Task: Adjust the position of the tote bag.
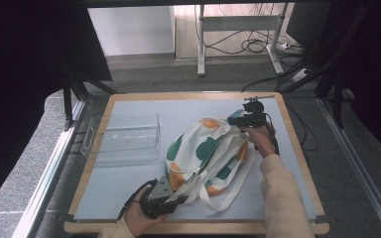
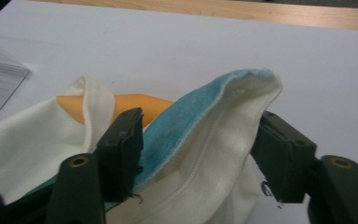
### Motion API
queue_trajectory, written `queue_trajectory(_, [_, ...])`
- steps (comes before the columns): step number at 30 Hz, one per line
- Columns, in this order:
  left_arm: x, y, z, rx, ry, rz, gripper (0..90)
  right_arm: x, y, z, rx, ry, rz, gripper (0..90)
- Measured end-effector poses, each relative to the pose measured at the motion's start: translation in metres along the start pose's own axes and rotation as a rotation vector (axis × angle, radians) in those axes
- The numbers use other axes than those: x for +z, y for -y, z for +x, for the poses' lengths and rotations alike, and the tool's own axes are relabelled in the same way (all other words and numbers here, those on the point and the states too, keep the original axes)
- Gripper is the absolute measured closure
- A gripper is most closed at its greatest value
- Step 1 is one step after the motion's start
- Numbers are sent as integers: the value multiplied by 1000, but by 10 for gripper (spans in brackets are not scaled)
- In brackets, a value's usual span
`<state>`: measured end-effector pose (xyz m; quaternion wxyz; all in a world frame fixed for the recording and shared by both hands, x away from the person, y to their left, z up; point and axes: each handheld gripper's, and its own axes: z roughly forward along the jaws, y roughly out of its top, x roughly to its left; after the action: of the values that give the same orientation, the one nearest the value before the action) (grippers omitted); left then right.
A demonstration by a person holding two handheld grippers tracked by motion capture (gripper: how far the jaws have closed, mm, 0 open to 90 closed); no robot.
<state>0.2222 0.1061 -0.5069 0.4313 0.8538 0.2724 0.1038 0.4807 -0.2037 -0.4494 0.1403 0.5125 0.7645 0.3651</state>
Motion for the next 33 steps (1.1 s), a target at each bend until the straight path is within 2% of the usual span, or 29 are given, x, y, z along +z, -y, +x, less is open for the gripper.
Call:
queue_trajectory(3, [0,0,0,1,0,0,751,2,0,0,6,-16,9,417])
queue_trajectory(4, [0,0,0,4,-1,1,752,3,1,2,-13,1,17,510])
queue_trajectory(5, [0,0,0,4,-1,1,752,3,1,2,-13,1,17,510])
queue_trajectory(7, [1,-1,-1,5,-3,5,753,2,1,3,-37,19,14,603])
queue_trajectory(8, [1,-1,-2,8,-8,7,756,1,1,4,-42,24,25,683])
queue_trajectory(9, [1,-1,-2,8,-8,7,756,1,1,4,-42,24,25,683])
queue_trajectory(10, [1,-1,-2,11,-11,9,757,1,1,5,-47,26,39,751])
queue_trajectory(11, [1,-1,-2,13,-12,10,757,1,1,5,-47,26,39,751])
queue_trajectory(12, [1,-1,-2,15,-15,11,758,0,1,6,-58,30,48,791])
queue_trajectory(18, [1,-2,-2,18,-21,21,761,-5,2,7,-89,32,55,827])
queue_trajectory(22, [1,-3,-4,22,-27,28,768,-14,0,11,-134,45,41,838])
queue_trajectory(33, [-9,-5,4,10,-45,12,775,-33,1,11,-168,32,3,845])
